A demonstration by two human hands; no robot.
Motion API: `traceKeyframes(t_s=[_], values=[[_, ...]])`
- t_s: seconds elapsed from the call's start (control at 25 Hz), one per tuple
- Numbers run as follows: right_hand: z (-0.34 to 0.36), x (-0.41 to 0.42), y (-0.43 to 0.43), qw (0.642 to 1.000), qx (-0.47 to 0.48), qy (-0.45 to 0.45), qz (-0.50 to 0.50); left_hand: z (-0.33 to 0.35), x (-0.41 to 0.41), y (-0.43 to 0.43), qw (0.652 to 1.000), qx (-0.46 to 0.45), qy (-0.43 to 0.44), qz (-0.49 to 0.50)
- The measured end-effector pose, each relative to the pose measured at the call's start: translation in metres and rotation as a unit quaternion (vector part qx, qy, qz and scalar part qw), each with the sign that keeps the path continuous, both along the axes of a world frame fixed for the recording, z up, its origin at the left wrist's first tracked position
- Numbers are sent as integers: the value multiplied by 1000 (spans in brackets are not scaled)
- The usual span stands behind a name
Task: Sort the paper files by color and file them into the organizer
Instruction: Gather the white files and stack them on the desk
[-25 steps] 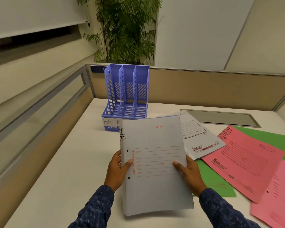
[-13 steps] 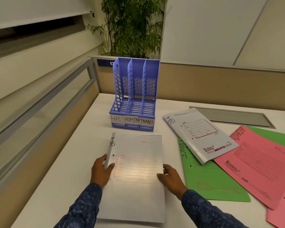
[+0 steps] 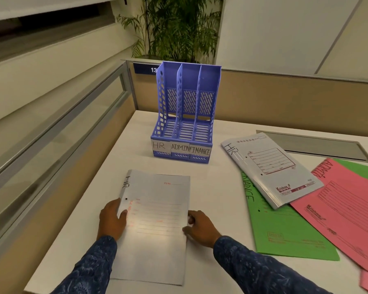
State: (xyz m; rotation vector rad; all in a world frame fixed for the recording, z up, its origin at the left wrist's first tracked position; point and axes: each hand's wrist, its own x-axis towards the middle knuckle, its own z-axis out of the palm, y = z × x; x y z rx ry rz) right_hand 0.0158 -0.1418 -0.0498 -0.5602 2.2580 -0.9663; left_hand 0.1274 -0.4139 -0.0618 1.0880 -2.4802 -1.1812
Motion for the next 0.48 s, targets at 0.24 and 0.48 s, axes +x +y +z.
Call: traceKeyframes(t_s=[0.24,0.48], values=[[-3,-2,9,1000,17,-16,5,-5,-1,18,996,-74,-23,38],[28,-48,70,990,-56,83,-104,16,-55,64,984,-130,113,-40]])
